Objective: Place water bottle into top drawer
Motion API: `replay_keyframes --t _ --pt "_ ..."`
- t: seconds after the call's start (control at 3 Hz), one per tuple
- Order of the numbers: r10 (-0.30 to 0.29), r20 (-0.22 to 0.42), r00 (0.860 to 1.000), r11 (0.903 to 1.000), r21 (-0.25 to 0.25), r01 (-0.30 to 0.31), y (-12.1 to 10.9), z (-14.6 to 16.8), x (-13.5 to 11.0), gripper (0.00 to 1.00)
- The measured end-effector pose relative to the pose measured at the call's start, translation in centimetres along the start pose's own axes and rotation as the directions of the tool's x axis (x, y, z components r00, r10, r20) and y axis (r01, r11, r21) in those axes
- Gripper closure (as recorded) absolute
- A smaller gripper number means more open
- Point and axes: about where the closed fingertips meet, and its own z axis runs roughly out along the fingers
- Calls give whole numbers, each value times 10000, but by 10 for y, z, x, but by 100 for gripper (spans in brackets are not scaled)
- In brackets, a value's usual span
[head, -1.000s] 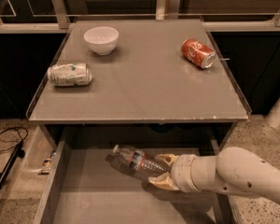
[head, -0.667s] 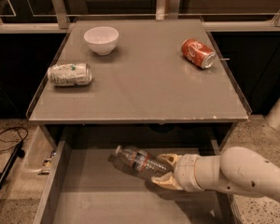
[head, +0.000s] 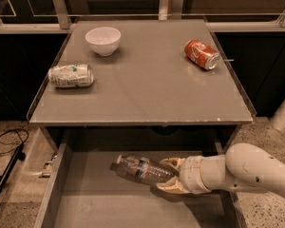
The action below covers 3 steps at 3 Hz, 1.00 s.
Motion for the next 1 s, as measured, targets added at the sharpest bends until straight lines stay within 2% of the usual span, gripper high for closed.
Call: replay_keyframes --t 0.33,0.67,1.0 --pt "-24 -425 9991 9985 -556 0 4 5 6 100" --pt "156 -737 9972 9970 -746 -211 5 8 10 100" --pt "156 -737 9972 9970 -746 -211 5 8 10 80"
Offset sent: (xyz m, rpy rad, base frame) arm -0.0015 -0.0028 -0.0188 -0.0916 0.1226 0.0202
